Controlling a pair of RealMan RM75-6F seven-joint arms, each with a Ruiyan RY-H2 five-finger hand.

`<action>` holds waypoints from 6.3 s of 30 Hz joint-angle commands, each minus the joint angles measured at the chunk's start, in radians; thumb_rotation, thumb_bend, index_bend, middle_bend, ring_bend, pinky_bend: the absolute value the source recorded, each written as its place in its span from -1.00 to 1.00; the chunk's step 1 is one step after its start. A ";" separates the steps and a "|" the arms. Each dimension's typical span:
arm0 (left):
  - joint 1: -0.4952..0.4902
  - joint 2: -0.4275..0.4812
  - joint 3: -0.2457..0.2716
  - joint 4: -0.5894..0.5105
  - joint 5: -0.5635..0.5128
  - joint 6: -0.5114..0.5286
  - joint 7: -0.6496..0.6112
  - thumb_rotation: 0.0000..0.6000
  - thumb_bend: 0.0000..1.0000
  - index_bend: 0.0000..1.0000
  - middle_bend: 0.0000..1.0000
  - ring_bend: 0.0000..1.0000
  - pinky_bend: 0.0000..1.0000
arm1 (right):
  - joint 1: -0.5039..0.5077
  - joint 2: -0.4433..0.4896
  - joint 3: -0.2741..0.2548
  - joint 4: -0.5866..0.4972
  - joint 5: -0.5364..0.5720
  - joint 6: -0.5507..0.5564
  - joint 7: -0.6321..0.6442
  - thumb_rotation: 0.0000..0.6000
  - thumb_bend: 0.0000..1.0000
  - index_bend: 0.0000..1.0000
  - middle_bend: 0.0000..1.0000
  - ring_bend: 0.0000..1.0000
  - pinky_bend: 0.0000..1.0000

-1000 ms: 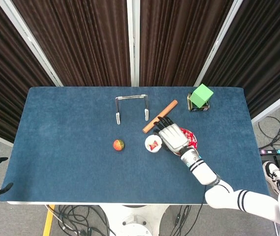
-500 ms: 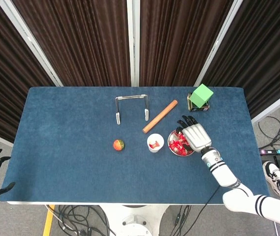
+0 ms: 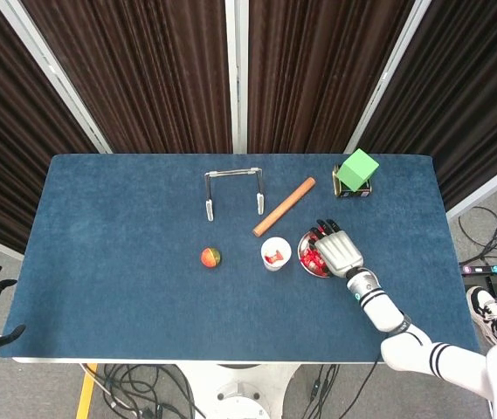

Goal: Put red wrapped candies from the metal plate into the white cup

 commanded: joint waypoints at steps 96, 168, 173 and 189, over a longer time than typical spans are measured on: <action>0.013 0.011 0.000 -0.013 0.009 0.022 0.013 1.00 -1.00 -0.37 -0.63 -0.78 -0.63 | 0.062 -0.056 -0.027 0.056 0.002 -0.004 -0.012 1.00 -0.53 -0.13 -0.80 -1.00 -0.90; 0.011 -0.001 -0.001 -0.008 0.026 0.025 0.009 1.00 -1.00 -0.37 -0.63 -0.78 -0.63 | -0.025 0.150 -0.028 -0.142 0.037 0.075 -0.014 1.00 -0.57 -0.19 -0.78 -1.00 -1.00; 0.013 0.000 -0.001 -0.009 0.014 0.019 0.008 1.00 -1.00 -0.37 -0.63 -0.78 -0.63 | -0.012 0.094 -0.017 -0.034 0.071 0.039 -0.030 1.00 -0.57 -0.19 -0.80 -1.00 -1.00; 0.006 0.001 -0.002 -0.008 0.002 0.001 0.012 1.00 -1.00 -0.37 -0.63 -0.78 -0.63 | 0.027 -0.023 0.006 0.137 0.078 -0.041 -0.013 1.00 -0.56 -0.18 -0.80 -1.00 -1.00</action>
